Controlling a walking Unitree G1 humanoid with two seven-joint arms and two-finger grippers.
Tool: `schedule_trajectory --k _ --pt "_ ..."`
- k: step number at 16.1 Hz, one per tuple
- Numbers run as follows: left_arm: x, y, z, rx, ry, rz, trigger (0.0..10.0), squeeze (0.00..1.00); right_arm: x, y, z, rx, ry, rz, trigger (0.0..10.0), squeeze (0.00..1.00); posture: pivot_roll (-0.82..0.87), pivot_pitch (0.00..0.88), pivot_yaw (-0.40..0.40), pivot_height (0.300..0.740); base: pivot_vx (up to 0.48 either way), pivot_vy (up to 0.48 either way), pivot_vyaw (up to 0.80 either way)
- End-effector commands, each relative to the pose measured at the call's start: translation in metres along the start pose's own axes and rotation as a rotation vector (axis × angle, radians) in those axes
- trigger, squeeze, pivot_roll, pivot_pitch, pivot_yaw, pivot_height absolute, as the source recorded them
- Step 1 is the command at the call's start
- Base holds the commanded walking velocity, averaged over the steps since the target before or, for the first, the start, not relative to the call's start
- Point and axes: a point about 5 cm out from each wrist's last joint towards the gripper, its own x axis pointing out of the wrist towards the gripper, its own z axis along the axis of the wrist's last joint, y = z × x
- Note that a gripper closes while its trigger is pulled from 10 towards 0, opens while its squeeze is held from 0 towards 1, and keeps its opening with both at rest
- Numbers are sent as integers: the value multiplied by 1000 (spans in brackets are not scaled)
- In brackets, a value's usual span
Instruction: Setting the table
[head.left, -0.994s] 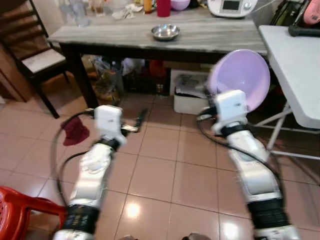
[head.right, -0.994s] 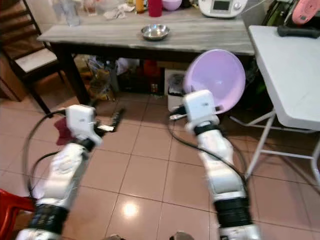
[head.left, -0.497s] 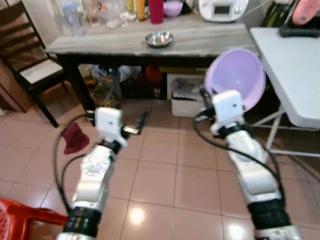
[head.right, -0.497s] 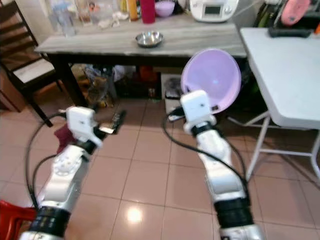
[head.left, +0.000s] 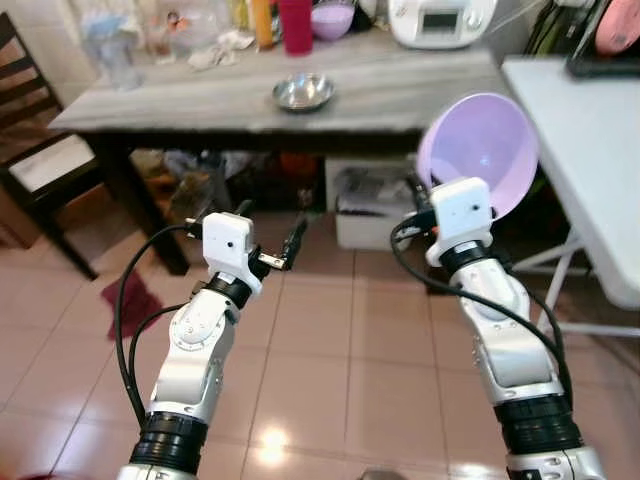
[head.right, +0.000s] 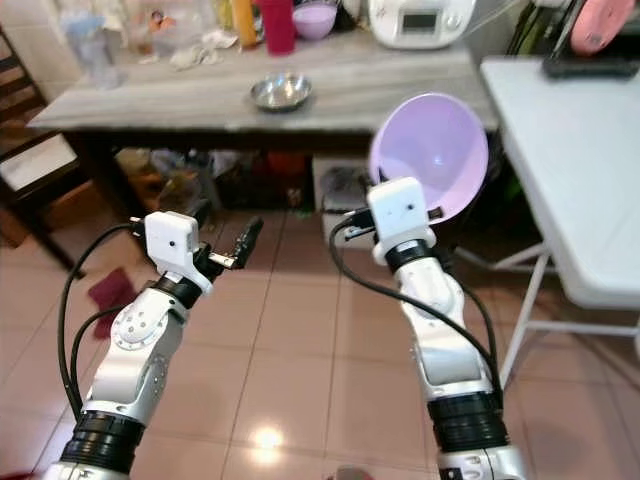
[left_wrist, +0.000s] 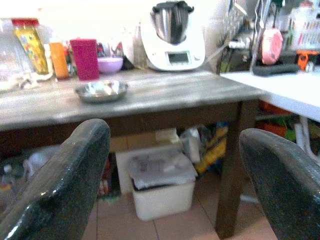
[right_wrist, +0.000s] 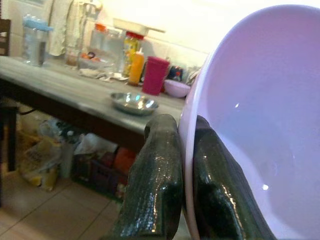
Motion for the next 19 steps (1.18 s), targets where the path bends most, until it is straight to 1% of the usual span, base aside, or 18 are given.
schedule_trajectory --k 1,6,15,18,19 --pt "-2 9 3 20 1 21 10000 0 2 8 6 8 -32 17 10000 0 -187 82 53 740 480 0 0" --pt "-3 6 1 14 5 14 10000 0 1 6 6 6 -26 11 10000 0 -191 84 53 740 480 0 0" --pt "-1 3 1 8 3 5 10000 0 2 4 6 7 -26 4 10000 0 -193 82 54 740 480 0 508" --pt "0 1 1 4 3 1 10000 0 2 3 5 8 -23 1 10000 0 -196 82 53 740 480 0 435" --pt "0 0 1 2 3 -1 10000 0 2 3 5 7 -22 0 10000 0 -197 81 51 740 480 0 0"
